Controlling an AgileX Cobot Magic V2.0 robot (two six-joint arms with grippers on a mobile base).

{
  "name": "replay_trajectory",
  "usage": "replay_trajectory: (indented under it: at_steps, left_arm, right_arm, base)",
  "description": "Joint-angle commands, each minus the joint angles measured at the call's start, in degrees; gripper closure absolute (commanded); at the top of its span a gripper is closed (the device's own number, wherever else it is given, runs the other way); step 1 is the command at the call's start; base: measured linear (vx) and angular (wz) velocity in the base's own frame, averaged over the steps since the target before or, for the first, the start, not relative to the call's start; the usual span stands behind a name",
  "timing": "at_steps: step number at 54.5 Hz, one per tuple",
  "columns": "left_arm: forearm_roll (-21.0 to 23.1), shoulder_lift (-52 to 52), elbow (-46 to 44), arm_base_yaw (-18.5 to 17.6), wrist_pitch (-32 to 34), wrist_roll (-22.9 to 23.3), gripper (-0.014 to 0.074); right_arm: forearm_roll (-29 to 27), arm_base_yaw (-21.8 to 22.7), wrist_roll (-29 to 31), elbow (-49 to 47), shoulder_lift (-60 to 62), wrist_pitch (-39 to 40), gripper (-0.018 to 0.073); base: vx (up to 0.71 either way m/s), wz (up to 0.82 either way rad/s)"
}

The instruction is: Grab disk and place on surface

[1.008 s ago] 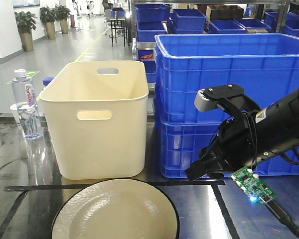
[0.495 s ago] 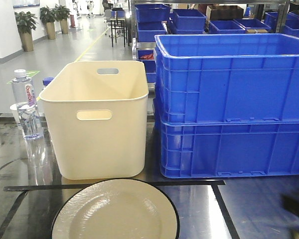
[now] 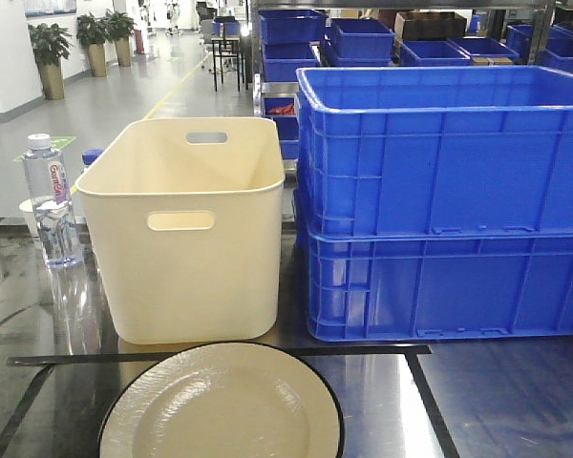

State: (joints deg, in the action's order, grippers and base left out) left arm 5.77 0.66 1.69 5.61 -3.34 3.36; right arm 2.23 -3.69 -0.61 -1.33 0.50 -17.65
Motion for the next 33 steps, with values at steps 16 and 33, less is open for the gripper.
replay_trajectory:
  at_steps: [16, 33]
  left_arm:
    - [-0.05, 0.24, -1.08, -0.03, 4.52, 0.55, 0.0604]
    - [-0.05, 0.24, -1.08, -0.03, 4.52, 0.55, 0.0604]
  right_arm:
    - [1.40, 0.29, 1.38, 3.49, 0.65, 14.97, 0.0564]
    - [1.40, 0.29, 1.38, 3.49, 0.65, 14.97, 0.0564]
  base:
    - [0.00, 0.00]
    - [0.00, 0.00]
